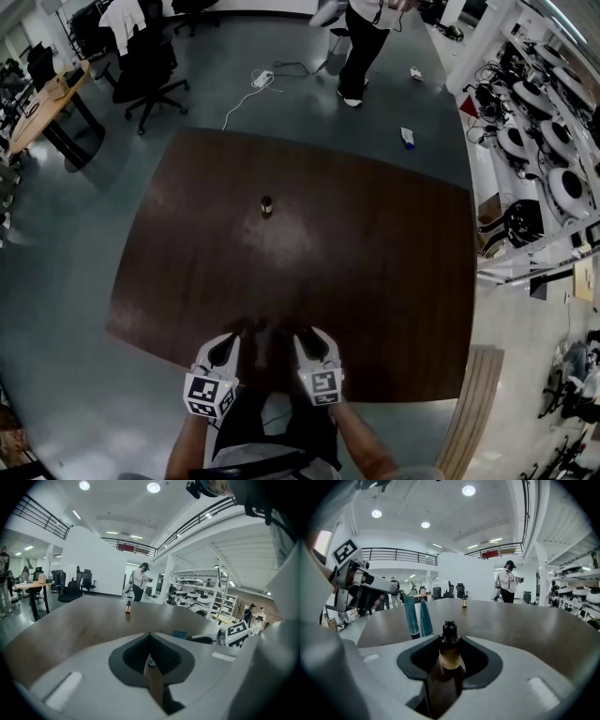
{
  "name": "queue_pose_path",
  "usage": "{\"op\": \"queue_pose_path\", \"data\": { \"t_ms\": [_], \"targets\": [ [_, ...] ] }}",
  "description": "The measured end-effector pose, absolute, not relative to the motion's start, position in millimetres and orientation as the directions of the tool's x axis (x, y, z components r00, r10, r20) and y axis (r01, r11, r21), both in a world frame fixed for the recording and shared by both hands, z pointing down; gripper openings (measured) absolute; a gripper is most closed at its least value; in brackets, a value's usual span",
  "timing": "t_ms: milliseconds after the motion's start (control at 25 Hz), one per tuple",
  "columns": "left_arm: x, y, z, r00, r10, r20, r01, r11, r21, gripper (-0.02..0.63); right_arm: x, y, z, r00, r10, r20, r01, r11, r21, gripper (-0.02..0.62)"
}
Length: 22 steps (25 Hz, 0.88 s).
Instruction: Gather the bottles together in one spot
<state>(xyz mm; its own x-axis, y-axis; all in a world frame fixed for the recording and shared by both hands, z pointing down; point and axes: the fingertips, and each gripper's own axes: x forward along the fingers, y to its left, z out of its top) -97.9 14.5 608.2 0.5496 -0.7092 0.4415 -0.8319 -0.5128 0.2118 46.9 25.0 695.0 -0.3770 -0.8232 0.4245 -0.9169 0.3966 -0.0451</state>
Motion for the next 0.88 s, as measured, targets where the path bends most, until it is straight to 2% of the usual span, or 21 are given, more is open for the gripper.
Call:
{"op": "queue_pose_path", "data": {
  "t_ms": [480, 640, 880],
  "targets": [
    [-101.5, 13.0, 603.1, 0.543, -0.717, 0.437, -0.836, -0.508, 0.206, 0.000, 46.6, 28.7, 694.4, -0.383, -0.821, 0.424, -0.915, 0.400, -0.053, 0.146],
    [-100.9, 11.3, 598.3, 0.545, -0.717, 0.435, -0.835, -0.512, 0.202, 0.000, 52.7, 35.6, 687.5, -0.383, -0.827, 0.412, -0.919, 0.384, -0.085, 0.223],
    [-92.0, 7.5, 579.6, 0.560, -0.714, 0.420, -0.824, -0.531, 0.196, 0.000, 71.2, 50.0, 651.2, -0.362, -0.851, 0.382, -0.931, 0.351, -0.099, 0.249]
  ]
}}
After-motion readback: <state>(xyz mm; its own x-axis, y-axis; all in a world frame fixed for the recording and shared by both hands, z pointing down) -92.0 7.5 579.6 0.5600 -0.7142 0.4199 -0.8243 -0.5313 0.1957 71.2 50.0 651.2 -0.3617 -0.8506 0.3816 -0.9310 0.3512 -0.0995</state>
